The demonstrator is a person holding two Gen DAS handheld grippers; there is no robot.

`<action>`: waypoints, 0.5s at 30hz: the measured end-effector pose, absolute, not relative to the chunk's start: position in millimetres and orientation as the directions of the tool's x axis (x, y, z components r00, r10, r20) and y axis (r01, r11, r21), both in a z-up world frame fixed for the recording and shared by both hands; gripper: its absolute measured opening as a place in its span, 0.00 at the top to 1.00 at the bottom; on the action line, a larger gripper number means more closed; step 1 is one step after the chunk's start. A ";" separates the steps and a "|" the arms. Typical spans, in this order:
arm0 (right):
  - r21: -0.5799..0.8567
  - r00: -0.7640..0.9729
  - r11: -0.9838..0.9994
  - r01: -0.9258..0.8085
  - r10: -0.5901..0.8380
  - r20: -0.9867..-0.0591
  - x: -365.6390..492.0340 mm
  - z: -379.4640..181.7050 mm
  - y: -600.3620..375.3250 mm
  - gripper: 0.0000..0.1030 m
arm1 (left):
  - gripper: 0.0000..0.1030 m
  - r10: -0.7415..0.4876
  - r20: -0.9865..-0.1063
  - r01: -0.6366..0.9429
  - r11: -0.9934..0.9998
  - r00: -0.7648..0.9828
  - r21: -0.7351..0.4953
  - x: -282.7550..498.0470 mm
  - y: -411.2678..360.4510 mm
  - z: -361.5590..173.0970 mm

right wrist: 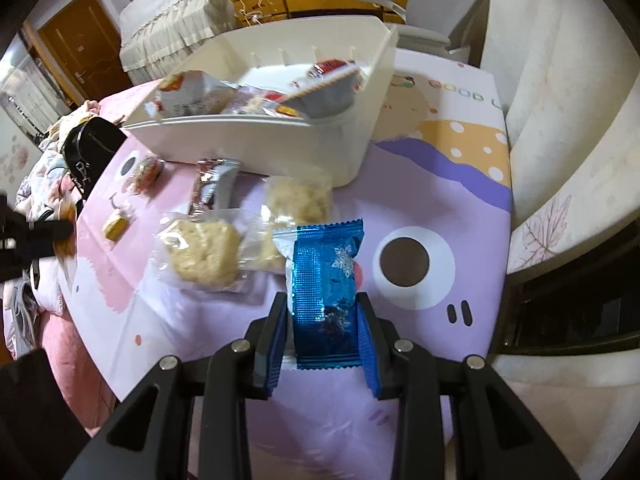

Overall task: Organize snacks
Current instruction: 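Carry both held packs up over the white box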

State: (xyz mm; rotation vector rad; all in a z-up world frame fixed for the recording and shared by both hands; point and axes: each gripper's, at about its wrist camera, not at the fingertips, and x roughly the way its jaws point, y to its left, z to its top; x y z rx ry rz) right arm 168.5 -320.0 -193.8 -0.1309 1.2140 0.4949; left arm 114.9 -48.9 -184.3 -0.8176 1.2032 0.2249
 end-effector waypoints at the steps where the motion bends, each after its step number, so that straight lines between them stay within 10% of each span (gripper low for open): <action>1: 0.168 0.263 0.885 -0.434 0.303 -0.916 166.2 -191.1 -318.7 0.68 | 0.82 -0.264 -0.883 -0.543 0.709 0.387 -0.450 116.1 -46.1 -177.5; 15: 0.238 0.312 0.891 -0.386 0.368 -0.876 165.9 -153.0 -273.1 0.68 | 0.82 -0.274 -0.879 -0.330 0.850 0.389 -0.411 155.9 -19.4 -114.9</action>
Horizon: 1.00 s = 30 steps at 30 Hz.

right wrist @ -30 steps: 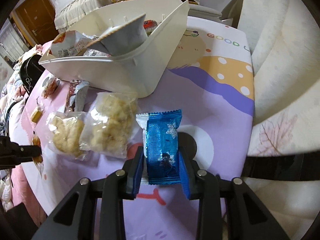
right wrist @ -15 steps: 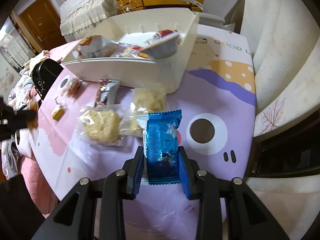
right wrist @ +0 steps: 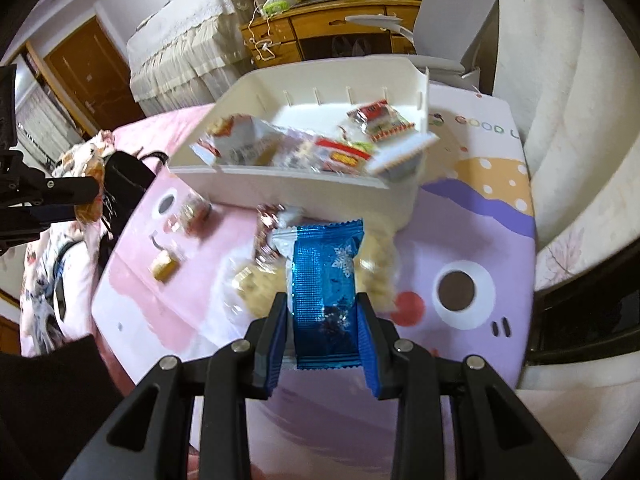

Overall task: Organize snacks
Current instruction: 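Carry both held packs up over the white box, then open both tools to drop the packs into the white box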

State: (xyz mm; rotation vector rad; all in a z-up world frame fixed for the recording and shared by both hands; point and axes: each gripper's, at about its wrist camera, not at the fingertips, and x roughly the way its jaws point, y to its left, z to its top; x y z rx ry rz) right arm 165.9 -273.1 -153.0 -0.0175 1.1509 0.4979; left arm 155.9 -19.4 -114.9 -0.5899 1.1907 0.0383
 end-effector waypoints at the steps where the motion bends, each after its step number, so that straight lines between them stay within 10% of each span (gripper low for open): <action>1: 0.241 0.317 0.892 -0.383 0.371 -0.873 167.9 -149.8 -266.0 0.68 | 0.82 -0.276 -0.881 -0.314 0.858 0.385 -0.406 161.6 -16.9 -111.2; 30: 0.190 0.495 0.968 -0.165 0.248 -0.833 273.2 -103.5 -203.2 0.67 | 0.75 -0.380 -0.864 0.159 0.925 0.330 -0.346 337.1 0.2 -63.1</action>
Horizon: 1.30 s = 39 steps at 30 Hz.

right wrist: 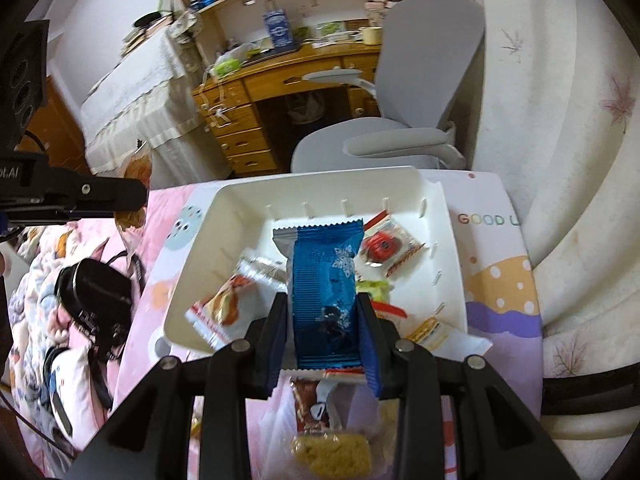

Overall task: Organize snacks
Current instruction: 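Open both tools to drop the packs into the white box, then close the left tool on the small yellow pack while the right tool grips a clear pastry pack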

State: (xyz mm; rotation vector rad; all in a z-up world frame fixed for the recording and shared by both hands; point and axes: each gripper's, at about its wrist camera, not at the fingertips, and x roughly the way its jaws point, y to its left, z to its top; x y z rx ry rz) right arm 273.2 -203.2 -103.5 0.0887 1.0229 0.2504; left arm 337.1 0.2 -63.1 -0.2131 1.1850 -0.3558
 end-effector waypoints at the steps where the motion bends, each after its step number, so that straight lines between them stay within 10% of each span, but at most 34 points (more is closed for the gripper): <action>1: 0.187 0.489 0.971 -0.151 0.238 -0.839 275.2 -104.4 -204.3 0.67 | 0.58 -0.386 -0.861 0.161 0.922 0.332 -0.351 339.0 0.7 -63.7; 3: 0.188 0.474 0.975 -0.115 0.220 -0.853 277.6 -106.4 -207.2 0.57 | 0.38 -0.382 -0.859 0.157 0.924 0.342 -0.348 341.8 1.9 -64.8; 39: 0.310 0.308 0.888 0.340 0.207 -0.929 183.4 -139.9 -253.9 0.38 | 0.35 -0.400 -0.875 0.111 0.917 0.272 -0.384 239.3 104.8 -122.8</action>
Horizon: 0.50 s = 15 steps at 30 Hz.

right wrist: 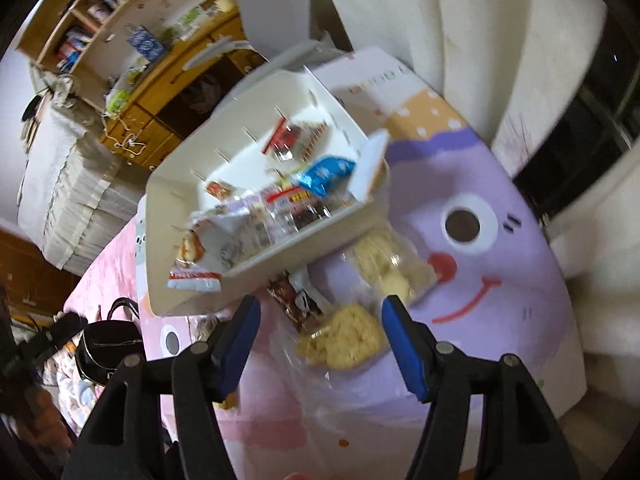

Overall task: Organize snacks
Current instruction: 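Close the left tool on the small yellow pack while the right tool grips a clear pastry pack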

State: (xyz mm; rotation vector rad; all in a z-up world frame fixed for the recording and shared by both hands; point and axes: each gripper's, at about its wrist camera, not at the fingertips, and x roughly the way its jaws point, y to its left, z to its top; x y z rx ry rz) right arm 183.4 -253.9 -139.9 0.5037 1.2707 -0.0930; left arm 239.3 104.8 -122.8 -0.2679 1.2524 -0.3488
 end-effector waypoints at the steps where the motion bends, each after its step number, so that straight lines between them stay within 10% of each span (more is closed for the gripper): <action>1: 0.311 0.296 0.884 0.349 0.210 -0.932 182.9 -143.0 -254.2 0.38 | 0.35 -0.398 -0.878 0.094 0.917 0.267 -0.387 236.0 108.5 -128.3; 15: 0.337 0.105 0.774 0.536 0.335 -0.936 183.5 -202.9 -259.9 0.38 | 0.33 -0.351 -0.909 0.097 0.936 0.227 -0.337 206.5 111.8 -202.1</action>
